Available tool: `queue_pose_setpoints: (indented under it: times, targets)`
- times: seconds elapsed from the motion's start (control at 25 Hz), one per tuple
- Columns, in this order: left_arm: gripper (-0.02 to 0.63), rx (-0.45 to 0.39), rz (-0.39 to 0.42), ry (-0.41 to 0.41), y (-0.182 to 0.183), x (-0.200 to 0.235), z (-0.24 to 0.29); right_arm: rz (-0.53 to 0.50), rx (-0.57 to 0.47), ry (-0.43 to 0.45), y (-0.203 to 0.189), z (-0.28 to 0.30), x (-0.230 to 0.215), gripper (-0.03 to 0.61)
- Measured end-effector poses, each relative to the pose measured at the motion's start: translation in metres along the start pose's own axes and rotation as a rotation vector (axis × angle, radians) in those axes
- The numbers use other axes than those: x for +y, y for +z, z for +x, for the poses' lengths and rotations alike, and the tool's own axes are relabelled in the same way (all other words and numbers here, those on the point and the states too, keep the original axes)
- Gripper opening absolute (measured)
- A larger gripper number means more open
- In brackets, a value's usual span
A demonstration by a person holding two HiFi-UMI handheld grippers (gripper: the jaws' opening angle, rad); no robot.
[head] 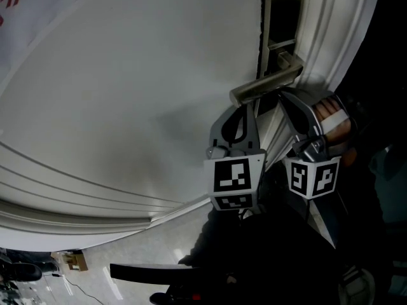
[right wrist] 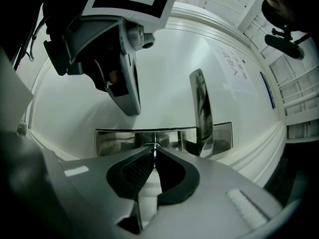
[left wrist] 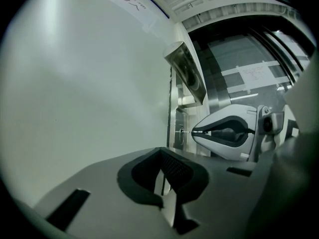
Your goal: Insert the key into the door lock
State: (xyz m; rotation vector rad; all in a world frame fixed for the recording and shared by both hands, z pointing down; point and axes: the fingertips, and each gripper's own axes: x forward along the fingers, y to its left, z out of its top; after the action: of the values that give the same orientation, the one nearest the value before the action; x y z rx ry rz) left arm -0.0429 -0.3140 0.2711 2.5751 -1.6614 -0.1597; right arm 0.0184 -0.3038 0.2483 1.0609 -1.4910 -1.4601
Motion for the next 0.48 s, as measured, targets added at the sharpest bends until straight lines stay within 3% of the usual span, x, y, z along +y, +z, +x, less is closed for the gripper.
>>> queue_pose_setpoints:
  times: [0.48]
  targets:
    - [0.002, -0.007, -0.003, 0.0, 0.0055, -0.0019, -0.0053, -0.004, 0.002, 0.007, 0.0017, -0.0019, -0.0024, 0.014]
